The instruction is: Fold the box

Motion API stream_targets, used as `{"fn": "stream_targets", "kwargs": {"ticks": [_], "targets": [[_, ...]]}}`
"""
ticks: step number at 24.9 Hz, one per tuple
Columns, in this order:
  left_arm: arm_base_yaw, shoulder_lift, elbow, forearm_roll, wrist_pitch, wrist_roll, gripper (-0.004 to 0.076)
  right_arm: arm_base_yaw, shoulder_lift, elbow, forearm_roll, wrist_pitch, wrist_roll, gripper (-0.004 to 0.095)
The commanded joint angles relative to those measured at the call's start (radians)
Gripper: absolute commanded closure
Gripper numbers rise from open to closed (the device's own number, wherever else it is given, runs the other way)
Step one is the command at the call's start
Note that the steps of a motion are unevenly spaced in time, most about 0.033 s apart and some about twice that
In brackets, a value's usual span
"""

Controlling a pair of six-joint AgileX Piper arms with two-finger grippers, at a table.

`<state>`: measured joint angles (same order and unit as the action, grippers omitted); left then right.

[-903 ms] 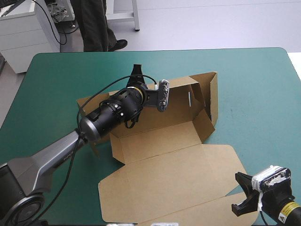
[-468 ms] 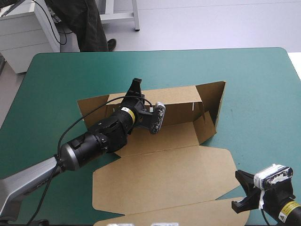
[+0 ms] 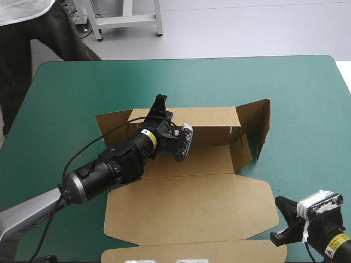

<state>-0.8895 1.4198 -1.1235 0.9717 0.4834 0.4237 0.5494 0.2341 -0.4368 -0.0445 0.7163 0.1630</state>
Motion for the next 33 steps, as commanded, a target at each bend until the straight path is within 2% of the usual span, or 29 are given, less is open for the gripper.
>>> {"fn": "stream_targets", "kwargs": {"ticks": [1, 4, 6, 12, 14, 17, 20, 24, 28, 33], "targets": [[-0.011, -0.038, -0.023, 0.03, -0.022, 0.002, 0.0731, -0.004, 0.009, -0.026, -0.03, -0.067, 0.003, 0.0926], [-0.011, -0.038, -0.023, 0.03, 0.009, -0.018, 0.0731, -0.004, 0.009, -0.026, -0.035, -0.062, 0.025, 0.0921], [-0.011, -0.038, -0.023, 0.03, 0.022, -0.025, 0.0731, -0.004, 0.009, -0.027, -0.035, -0.052, 0.025, 0.088], [-0.011, -0.038, -0.023, 0.033, 0.03, -0.076, 0.0731, -0.004, 0.013, -0.048, -0.035, -0.017, 0.026, 0.0547], [-0.011, -0.038, -0.023, 0.033, 0.032, -0.086, 0.0731, -0.004, 0.025, -0.083, -0.035, -0.007, 0.047, 0.0466], [-0.011, -0.038, -0.023, 0.033, 0.03, -0.095, 0.0731, -0.004, 0.103, -0.192, -0.071, 0.071, 0.075, 0.0464], [-0.011, -0.038, -0.023, 0.029, 0.055, -0.095, 0.0731, -0.004, 0.275, -0.364, -0.175, 0.183, 0.103, 0.0464], [-0.011, -0.038, -0.023, 0.012, 0.093, -0.095, 0.0731, -0.004, 0.434, -0.542, -0.289, 0.208, 0.13, 0.0464], [-0.011, -0.038, -0.023, -0.039, 0.123, -0.1, 0.0731, -0.004, 0.61, -0.744, -0.307, 0.227, 0.075, 0.047], [-0.011, -0.038, -0.023, -0.037, 0.127, -0.171, 0.0731, -0.018, 0.742, -0.862, -0.327, 0.248, 0.065, 0.0489]]}}
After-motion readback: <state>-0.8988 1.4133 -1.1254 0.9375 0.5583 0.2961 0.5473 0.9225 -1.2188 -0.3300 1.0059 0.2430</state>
